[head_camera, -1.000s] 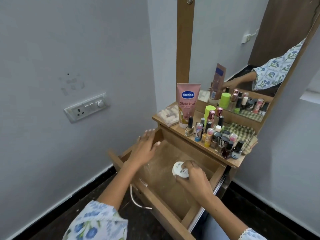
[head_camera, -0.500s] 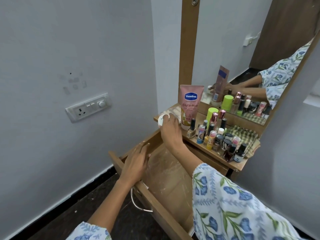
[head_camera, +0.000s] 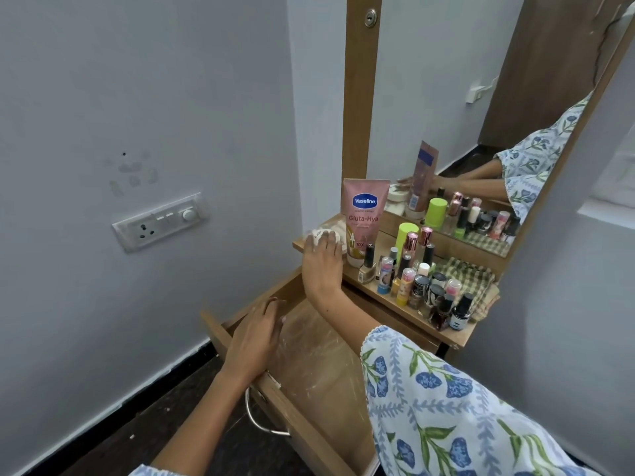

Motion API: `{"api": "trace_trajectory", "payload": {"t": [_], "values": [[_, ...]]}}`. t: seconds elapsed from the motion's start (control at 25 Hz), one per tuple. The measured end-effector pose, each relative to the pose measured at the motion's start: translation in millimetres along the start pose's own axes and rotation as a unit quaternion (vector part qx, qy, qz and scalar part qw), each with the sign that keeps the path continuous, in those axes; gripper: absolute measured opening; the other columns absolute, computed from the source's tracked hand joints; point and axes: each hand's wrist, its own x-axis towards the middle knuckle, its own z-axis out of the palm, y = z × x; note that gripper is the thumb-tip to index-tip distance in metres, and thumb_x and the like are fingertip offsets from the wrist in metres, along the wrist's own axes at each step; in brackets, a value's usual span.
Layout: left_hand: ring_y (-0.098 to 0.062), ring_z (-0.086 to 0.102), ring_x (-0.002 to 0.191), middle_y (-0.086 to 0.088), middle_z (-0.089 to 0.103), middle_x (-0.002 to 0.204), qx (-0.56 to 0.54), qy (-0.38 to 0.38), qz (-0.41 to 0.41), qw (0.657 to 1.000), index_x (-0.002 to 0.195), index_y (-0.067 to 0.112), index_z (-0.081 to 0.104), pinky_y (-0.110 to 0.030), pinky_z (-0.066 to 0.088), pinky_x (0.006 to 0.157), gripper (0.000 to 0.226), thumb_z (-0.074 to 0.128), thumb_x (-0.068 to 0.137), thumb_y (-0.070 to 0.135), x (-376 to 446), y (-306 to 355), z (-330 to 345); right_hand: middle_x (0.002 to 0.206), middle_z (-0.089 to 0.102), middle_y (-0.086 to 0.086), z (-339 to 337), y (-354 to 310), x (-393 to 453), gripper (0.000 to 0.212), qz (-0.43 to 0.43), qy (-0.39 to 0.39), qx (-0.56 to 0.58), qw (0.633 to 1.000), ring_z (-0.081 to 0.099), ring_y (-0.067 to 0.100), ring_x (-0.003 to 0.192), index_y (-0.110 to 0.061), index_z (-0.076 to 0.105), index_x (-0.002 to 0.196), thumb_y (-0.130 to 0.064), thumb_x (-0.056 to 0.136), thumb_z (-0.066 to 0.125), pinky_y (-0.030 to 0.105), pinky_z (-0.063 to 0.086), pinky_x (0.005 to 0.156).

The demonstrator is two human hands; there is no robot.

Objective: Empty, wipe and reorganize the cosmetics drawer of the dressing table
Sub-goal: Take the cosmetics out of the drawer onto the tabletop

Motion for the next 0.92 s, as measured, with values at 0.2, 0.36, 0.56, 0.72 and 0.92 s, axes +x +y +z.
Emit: {"api": "trace_trajectory", "payload": {"t": [0.2,0.36,0.56,0.72,0.92], "values": [[-0.017,0.051,0.122,-0.004,0.052,0.135,0.006,-0.002,-0.006,1.0,0.131,0.015,0.05,-0.031,0.044,0.098,0.038,0.041,0.099,0.033,0,-1,1,0.159,0.003,0.019,13,5,-3,0.055,-0.054,-0.054,-0.064,0.995,0.0,0.035,0.147,-0.003,0.012,0.15,-0.028,0.103,0.026,0.048,0.004,0.118],[-0.015,0.049,0.123,-0.002,0.052,0.134,-0.007,0.008,-0.002,1.0,0.13,0.016,0.051,-0.03,0.042,0.099,0.036,0.04,0.1,0.032,-1,-1,1,0.159,-0.004,0.017,13,19,6,0.063,-0.028,-0.085,-0.101,0.991,-0.003,0.032,0.148,-0.002,0.004,0.15,-0.042,0.103,0.019,0.045,0.004,0.119],[-0.015,0.051,0.121,-0.002,0.054,0.133,-0.016,0.01,-0.007,1.0,0.129,0.017,0.051,-0.03,0.043,0.099,0.034,0.041,0.1,0.031,-1,-2,2,0.159,-0.01,0.016,-2,18,1,0.066,-0.03,-0.106,-0.048,0.993,-0.009,0.031,0.147,-0.004,0.0,0.151,-0.043,0.103,0.024,0.045,0.003,0.119],[-0.02,0.048,0.126,-0.005,0.05,0.139,0.001,-0.005,-0.012,1.0,0.136,0.016,0.046,-0.036,0.04,0.103,0.042,0.04,0.099,0.036,-3,4,-5,0.16,0.002,0.014,-27,28,-53,0.062,-0.096,-0.064,0.064,0.991,0.002,0.027,0.148,-0.005,0.011,0.151,-0.038,0.102,0.031,0.042,0.01,0.119],[-0.024,0.025,0.142,-0.009,0.028,0.154,-0.004,-0.041,0.011,0.999,0.147,0.018,0.027,-0.041,0.02,0.116,0.066,0.02,0.094,0.056,-36,49,-2,0.157,0.024,0.004,-58,87,-147,0.05,-0.16,-0.05,0.173,0.971,0.023,0.018,0.144,-0.012,0.033,0.146,-0.033,0.101,0.039,0.034,0.026,0.116]]}}
